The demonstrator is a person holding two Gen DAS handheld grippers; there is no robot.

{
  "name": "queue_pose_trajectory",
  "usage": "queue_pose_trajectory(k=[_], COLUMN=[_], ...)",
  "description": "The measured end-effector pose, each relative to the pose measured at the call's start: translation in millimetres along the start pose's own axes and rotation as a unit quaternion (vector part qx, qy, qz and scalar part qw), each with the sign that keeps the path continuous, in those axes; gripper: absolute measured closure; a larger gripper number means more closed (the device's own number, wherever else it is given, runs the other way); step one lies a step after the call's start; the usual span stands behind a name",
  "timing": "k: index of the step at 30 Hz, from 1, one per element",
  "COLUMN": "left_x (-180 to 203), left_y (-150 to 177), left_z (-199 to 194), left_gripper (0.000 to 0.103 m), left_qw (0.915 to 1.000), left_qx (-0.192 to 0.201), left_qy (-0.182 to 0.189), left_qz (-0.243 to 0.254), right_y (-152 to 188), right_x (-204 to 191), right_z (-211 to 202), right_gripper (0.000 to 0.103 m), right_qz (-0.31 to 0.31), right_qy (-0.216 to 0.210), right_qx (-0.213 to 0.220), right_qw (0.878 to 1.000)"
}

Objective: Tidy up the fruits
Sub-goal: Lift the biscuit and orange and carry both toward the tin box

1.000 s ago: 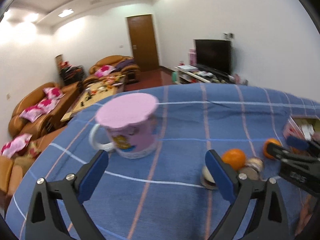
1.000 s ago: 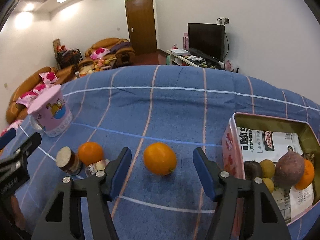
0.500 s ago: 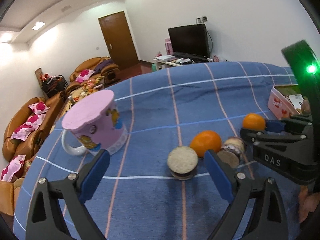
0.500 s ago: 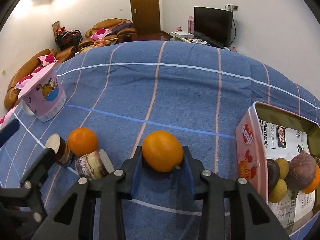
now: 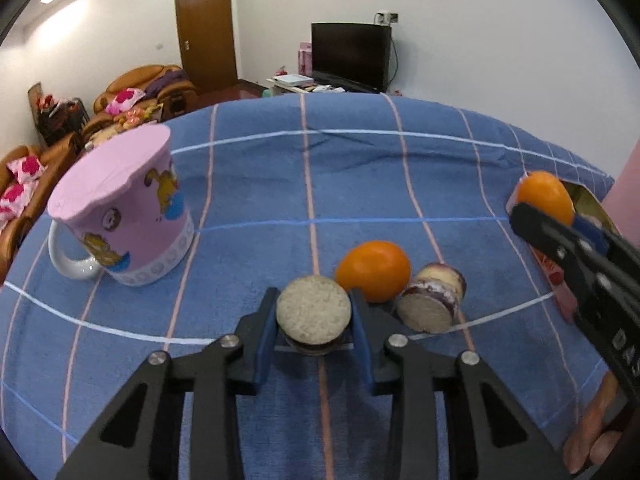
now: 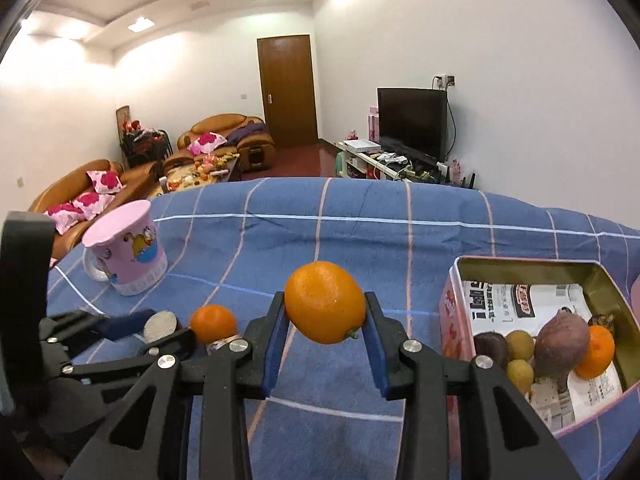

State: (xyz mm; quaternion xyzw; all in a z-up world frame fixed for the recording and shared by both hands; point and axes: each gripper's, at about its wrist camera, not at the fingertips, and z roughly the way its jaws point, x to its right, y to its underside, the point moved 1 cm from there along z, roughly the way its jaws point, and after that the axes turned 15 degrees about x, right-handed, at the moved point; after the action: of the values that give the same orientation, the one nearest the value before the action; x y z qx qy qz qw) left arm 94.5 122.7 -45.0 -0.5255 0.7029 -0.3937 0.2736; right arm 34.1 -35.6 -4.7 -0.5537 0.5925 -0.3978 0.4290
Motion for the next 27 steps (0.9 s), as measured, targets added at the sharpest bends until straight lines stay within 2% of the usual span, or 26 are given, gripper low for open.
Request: queue_pose_trajectory(k=[3,6,10,13,20,27], left_x=[-4,-13,-24,-24,-11,3], left_y=[0,0,-2,-1,1,-2], left_z=[-5,-19,-45,-57,-73,-80], left_gripper=[0.067,0.067,0.067,0.067,0.067,0.067], left_qw=[0.9998,0.9976,0.9873,0.9814,0.9704,0.9671], left_qx=[0.006,0.041,0.108,0.136,0.179,0.192], left_qy=[-0.017,-0.044,-0.097,-0.113,-0.155,-0.166], left_qz=[-0.01,-0.032,-0.065,-0.075,-0.046,-0.023], right_y=[1,2,2,0,2,5], right_x=[-1,-2,-6,-10,-8,-3], right_z=[-6,-17,-27,-35,-45,-51], right_gripper=[0.065,0.065,0.065,0.065,0.065,0.065], right_qz=[0.004,0.007,-0.001,-0.01,-0.014,-0.015], right_qy=[-0.005,-0.015,-0.024,-0.026,-0.026,-0.02], right_qx=[0.007,0.027,0.053,0.074,0.089,0.085], right_qw=[1.0,0.999,0.998,0.997,0.996,0.996])
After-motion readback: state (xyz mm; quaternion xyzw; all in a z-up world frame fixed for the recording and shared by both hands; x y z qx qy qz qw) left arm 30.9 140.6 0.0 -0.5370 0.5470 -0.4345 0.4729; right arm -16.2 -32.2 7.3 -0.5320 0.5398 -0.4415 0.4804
